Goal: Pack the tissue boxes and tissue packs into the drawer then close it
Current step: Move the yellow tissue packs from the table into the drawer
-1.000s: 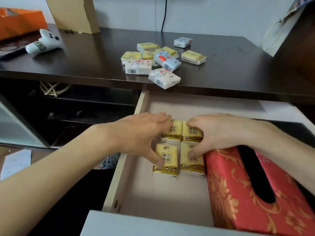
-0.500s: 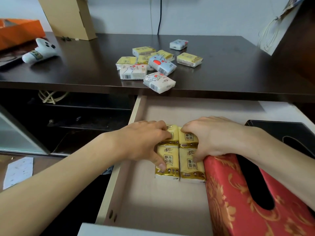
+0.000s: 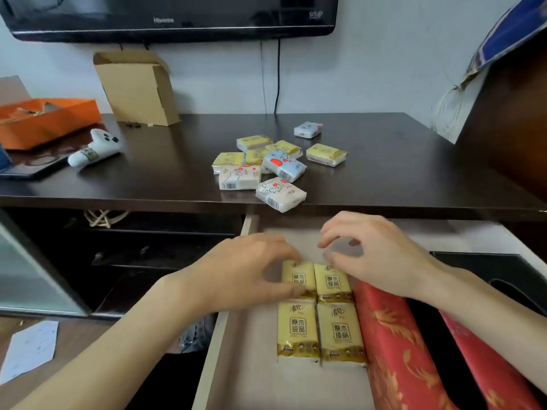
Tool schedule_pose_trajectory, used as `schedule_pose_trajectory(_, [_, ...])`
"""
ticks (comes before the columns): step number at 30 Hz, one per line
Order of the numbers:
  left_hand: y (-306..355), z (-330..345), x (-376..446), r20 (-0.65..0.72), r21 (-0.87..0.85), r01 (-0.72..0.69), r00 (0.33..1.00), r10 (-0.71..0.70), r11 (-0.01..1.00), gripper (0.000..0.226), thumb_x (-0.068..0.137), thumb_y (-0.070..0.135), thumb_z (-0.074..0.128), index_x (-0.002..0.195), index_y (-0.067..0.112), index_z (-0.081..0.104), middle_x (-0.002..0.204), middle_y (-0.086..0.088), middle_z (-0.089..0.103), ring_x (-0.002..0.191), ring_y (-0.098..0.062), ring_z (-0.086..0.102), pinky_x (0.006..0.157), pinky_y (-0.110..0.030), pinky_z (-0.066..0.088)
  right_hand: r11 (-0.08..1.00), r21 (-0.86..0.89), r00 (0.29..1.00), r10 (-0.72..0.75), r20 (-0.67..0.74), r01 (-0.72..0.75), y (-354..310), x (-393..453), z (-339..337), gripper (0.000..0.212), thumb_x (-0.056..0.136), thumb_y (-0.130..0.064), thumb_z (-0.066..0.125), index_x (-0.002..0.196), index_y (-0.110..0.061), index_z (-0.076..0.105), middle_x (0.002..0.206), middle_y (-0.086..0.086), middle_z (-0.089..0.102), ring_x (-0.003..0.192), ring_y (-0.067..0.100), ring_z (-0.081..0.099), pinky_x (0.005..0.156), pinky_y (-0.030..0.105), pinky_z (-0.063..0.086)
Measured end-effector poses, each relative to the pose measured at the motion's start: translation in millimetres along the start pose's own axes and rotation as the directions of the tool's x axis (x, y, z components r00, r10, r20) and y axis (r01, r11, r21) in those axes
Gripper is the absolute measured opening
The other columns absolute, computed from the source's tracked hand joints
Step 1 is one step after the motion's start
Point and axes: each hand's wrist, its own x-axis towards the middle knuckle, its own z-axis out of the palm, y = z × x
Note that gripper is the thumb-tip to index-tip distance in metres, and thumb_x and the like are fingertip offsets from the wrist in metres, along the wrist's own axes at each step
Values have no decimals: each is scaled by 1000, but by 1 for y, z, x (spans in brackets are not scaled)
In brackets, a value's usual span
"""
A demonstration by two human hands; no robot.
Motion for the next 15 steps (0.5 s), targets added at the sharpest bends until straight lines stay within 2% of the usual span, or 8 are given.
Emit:
schedule_pose_trajectory(2, [-7,-16,1,-207,-86,40,977,-57,996,37,87,62,51,112,38,63,106,22,63,101,1,58,82,-36,52,986,165,980,11,-200,23,6,14,-12,13,87,-28,65,91,-33,76,101,-16,71,96,9,67,81,34,55])
schedule_pose_trajectory(4, [-19,-29,7,-404,-216,70,902,-154,974,25,89,47,55,106,34,68,101,19,67,98,-1,62,81,-35,54,969,248,953,58,-299,19,17,39,-22,18,89,-19,66,93,-32,77,100,-12,71,94,12,67,80,34,56])
schedule_pose_trajectory(5, [-26,-34,13,-471,-250,86,860,-198,964,21,90,40,56,105,32,69,104,18,67,100,-3,61,83,-35,54,969,247,945,84,-316,-3,23,54,-25,21,90,-14,67,99,-29,77,105,-10,70,98,12,66,85,35,55])
schedule_pose_trajectory(7, [-44,-41,30,-537,-233,164,800,-267,959,23,92,33,56,112,28,67,115,15,62,108,-5,56,88,-34,51,983,153,944,144,-296,-102,37,85,-29,29,93,-13,65,119,-24,73,126,-5,65,119,18,58,101,38,49])
schedule_pose_trajectory(10, [-73,-48,63,-563,-252,269,741,-367,930,29,92,28,57,120,23,65,128,8,56,117,-11,51,92,-29,42,971,-24,949,227,-218,-238,54,121,-26,52,96,-19,62,148,-18,53,160,1,42,148,23,33,116,38,33])
schedule_pose_trajectory(12, [-94,-52,84,-547,-313,290,724,-421,905,30,93,26,55,120,20,65,130,4,56,117,-14,53,92,-28,41,960,-23,952,275,-135,-280,63,136,-19,67,96,-24,62,159,-16,39,170,1,27,157,21,17,125,40,22])
schedule_pose_trajectory(13, [-103,-54,93,-482,-354,313,746,-459,881,30,94,29,52,120,20,65,131,2,57,117,-15,53,92,-30,42,952,-13,949,303,-89,-305,67,141,-17,71,96,-27,61,161,-17,35,172,1,24,159,19,14,126,40,19])
schedule_pose_trajectory(15, [-119,-57,100,-264,-357,406,820,-507,842,32,96,42,44,114,24,64,129,1,61,115,-21,57,92,-38,44,944,-16,944,327,-45,-328,73,147,-15,71,97,-33,58,161,-18,35,171,0,28,157,21,20,124,41,23])
